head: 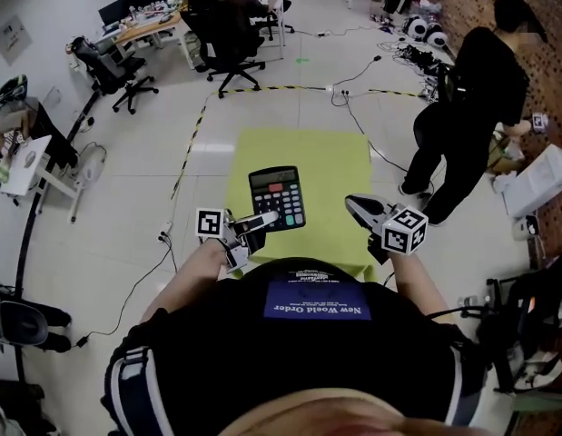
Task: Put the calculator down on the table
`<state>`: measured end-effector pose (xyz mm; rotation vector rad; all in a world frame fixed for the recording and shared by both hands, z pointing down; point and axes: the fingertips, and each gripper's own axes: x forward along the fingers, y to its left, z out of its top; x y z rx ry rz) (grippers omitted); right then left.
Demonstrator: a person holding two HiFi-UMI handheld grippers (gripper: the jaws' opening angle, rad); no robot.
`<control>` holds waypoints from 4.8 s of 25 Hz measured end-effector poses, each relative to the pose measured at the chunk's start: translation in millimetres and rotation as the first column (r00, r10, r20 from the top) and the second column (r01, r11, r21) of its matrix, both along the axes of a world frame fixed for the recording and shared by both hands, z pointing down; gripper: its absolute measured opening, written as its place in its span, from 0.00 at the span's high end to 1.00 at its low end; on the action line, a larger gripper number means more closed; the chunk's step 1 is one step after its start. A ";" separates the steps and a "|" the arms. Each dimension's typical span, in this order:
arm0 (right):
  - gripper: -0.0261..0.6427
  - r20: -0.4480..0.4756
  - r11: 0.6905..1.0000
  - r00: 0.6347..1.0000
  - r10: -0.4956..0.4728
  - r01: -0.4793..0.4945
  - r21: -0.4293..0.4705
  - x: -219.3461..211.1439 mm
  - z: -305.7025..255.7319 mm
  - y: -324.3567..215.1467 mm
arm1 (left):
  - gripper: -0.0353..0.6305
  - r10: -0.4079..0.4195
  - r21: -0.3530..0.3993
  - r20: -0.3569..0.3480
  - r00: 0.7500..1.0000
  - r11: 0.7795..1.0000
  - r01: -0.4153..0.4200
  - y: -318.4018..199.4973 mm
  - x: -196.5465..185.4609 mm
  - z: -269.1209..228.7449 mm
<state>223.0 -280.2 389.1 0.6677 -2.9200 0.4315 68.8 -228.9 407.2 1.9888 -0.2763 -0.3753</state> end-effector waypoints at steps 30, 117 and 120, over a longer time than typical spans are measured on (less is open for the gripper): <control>0.98 -0.068 0.999 0.998 -0.014 0.018 0.051 -60.6 -25.3 -25.2 | 0.82 0.008 0.020 0.036 0.999 1.000 -0.008 -31.7 -51.1 5.0; 0.98 -0.136 0.914 0.929 -0.344 0.298 -0.276 -232.9 67.2 -20.2 | 0.56 0.415 -0.419 0.908 -0.062 0.898 -0.133 65.2 -268.8 320.6; 0.98 -0.132 0.923 0.935 -0.330 0.290 -0.253 -226.4 55.3 -22.2 | 0.56 0.314 -0.313 0.950 -0.009 0.943 -0.112 52.3 -273.4 283.0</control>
